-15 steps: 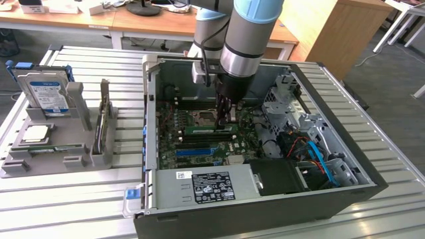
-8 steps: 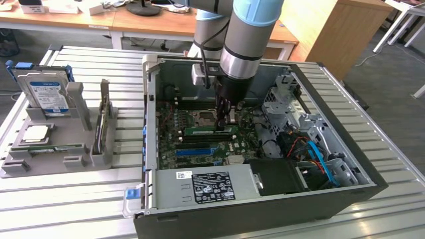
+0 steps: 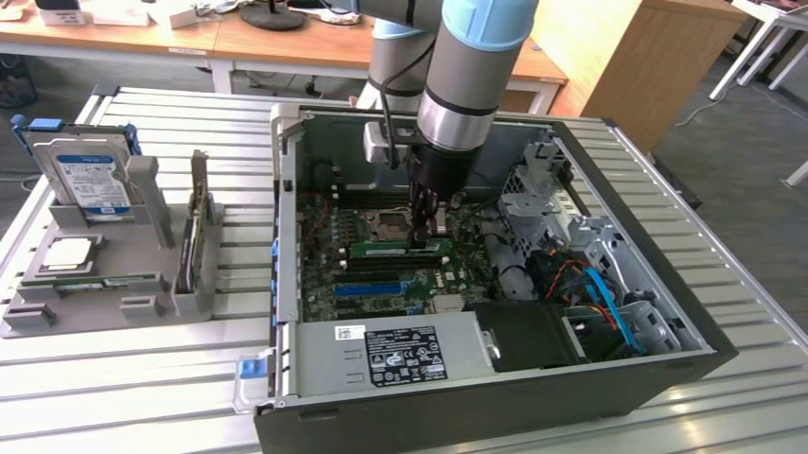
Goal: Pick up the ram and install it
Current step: 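Insert the ram into the slot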
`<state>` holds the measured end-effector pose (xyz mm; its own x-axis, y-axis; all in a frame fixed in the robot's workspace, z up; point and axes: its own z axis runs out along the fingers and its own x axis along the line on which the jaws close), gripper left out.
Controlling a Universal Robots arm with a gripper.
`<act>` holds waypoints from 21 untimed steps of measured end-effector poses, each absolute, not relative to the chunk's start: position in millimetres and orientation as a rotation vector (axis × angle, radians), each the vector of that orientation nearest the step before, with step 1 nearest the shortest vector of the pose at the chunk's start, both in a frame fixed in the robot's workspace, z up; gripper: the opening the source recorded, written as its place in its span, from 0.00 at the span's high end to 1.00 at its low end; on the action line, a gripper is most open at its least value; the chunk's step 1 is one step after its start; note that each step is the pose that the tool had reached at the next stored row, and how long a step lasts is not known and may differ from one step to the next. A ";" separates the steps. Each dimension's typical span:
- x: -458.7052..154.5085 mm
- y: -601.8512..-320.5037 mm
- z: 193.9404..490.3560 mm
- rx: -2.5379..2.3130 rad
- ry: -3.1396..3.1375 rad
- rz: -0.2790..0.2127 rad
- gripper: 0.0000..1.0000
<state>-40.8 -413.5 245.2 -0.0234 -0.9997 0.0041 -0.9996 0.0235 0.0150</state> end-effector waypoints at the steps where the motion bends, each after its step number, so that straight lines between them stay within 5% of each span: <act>1: -40.8 -413.5 245.1 2.186 -2.238 -0.012 0.88; 21: -40.8 -413.4 238.5 2.186 -2.239 -0.013 0.88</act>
<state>-40.8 -413.4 238.5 -0.0238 -0.9997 0.0036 -0.9996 0.0239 0.0147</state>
